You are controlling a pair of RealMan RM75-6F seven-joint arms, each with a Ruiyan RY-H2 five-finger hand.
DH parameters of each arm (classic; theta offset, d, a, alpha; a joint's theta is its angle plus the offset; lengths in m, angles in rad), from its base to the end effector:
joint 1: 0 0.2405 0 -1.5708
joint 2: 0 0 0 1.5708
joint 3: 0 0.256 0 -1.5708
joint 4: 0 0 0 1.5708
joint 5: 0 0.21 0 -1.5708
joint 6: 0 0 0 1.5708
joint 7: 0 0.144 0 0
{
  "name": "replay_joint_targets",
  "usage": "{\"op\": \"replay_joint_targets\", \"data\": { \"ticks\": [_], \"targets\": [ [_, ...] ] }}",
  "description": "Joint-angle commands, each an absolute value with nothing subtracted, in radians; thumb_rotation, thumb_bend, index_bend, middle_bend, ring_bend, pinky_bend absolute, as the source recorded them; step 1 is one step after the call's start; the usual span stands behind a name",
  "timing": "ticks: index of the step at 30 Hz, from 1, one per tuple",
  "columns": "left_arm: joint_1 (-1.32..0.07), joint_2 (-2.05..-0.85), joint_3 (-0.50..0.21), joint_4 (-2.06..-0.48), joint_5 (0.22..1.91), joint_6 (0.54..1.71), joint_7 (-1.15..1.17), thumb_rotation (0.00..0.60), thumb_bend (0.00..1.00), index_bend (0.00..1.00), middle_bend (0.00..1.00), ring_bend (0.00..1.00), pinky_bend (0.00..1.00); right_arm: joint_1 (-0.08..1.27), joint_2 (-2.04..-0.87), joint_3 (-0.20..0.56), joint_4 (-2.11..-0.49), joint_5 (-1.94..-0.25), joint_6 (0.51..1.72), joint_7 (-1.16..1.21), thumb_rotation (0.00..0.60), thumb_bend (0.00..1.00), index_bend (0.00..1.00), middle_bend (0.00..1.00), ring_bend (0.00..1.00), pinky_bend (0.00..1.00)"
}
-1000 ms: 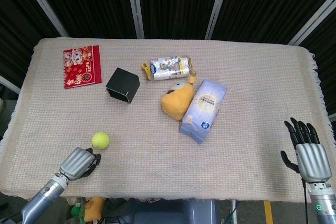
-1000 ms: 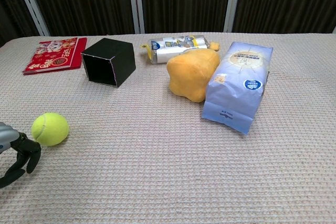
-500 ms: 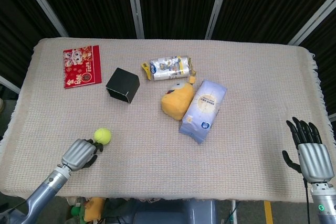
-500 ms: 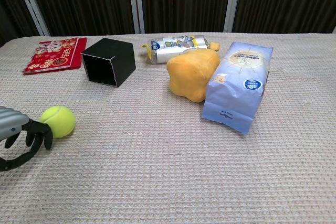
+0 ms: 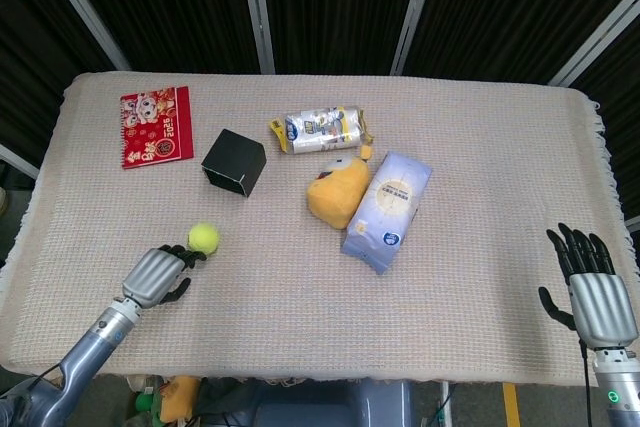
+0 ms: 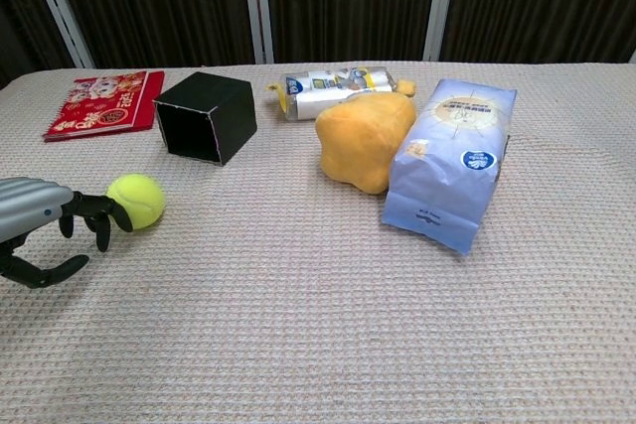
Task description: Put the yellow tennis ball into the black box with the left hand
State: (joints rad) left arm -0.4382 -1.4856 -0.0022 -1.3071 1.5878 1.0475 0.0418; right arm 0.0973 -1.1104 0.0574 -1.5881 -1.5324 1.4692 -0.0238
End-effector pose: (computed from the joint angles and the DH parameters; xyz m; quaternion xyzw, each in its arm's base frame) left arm -0.2633 0.2617 -0.0031 -0.7780 -0.3621 -0.3288 0.3944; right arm -0.3101 -0.1868 0.1614 0.6171 -0.3622 0.3802 0.5860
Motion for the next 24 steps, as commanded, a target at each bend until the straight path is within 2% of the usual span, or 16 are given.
{"op": "replay_joint_targets", "data": {
  "ticks": [1,11,24],
  "targets": [
    [-0.449,-1.503,-0.012,-1.285,1.593,1.062,0.023,0.6,0.48,0.25,0.38,0.28,0.37,0.097,-1.11,0.057,-1.588,-1.533,1.469,-0.022,0.6,0.4,0.0,0.0,0.0,0.0],
    [-0.463,-1.552,-0.039,-1.225,1.572,1.09,0.019,0.6,0.48,0.25,0.38,0.28,0.36,0.098,-1.106,0.056,-1.589,-1.534,1.467,-0.014,0.6,0.4,0.0,0.0,0.0,0.0],
    [-0.497,-1.61,-0.075,-1.155,1.502,1.048,0.026,0.6,0.48,0.22,0.36,0.25,0.36,0.098,-1.1,0.053,-1.591,-1.54,1.469,-0.003,0.6,0.4,0.0,0.0,0.0,0.0]
  ]
}}
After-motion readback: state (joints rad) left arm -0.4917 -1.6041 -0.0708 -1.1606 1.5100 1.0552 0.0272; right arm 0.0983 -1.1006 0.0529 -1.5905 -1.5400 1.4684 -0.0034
